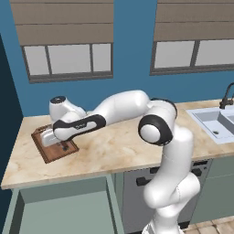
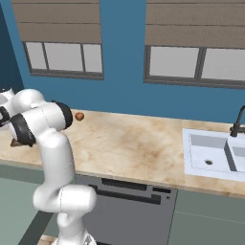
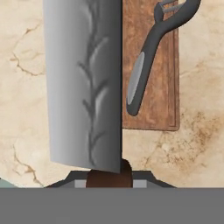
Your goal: Open the drawer on the left and place the cutting tools on the cutting board.
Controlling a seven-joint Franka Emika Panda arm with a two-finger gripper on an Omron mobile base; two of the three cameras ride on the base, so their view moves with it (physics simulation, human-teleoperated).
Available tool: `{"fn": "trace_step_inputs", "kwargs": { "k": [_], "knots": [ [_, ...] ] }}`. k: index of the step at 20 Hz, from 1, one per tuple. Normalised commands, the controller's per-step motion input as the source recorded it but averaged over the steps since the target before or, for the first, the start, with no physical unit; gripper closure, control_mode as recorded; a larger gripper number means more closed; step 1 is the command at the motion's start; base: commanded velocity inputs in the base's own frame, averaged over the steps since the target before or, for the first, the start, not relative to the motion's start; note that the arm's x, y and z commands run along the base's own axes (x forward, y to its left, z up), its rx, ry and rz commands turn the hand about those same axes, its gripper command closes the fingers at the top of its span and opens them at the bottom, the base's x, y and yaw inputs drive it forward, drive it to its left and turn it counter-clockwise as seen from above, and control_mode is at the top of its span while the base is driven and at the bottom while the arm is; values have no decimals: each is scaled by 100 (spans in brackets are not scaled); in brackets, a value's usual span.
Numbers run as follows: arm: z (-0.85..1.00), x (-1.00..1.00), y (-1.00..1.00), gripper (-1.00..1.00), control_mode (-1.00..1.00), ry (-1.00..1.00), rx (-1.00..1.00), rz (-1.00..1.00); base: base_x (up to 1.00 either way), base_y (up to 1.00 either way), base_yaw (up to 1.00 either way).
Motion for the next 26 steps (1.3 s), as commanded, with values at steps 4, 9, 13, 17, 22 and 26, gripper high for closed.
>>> {"fn": "trace_step_inputs", "kwargs": {
  "k": [4,9,13,17,22,26],
  "knots": [
    [-11,21,20,100,-100,0,0,0,0,0,0],
    [-21,28,14,100,-100,0,0,0,0,0,0],
    [-23,23,15,100,-100,0,0,0,0,0,0],
    [-18,18,12,100,-100,0,0,-1,0,0,0],
    [-1,2,3,100,-100,0,0,0,0,0,0],
    [0,0,0,-100,-100,0,-1,0,0,0,0]
  ]
}}
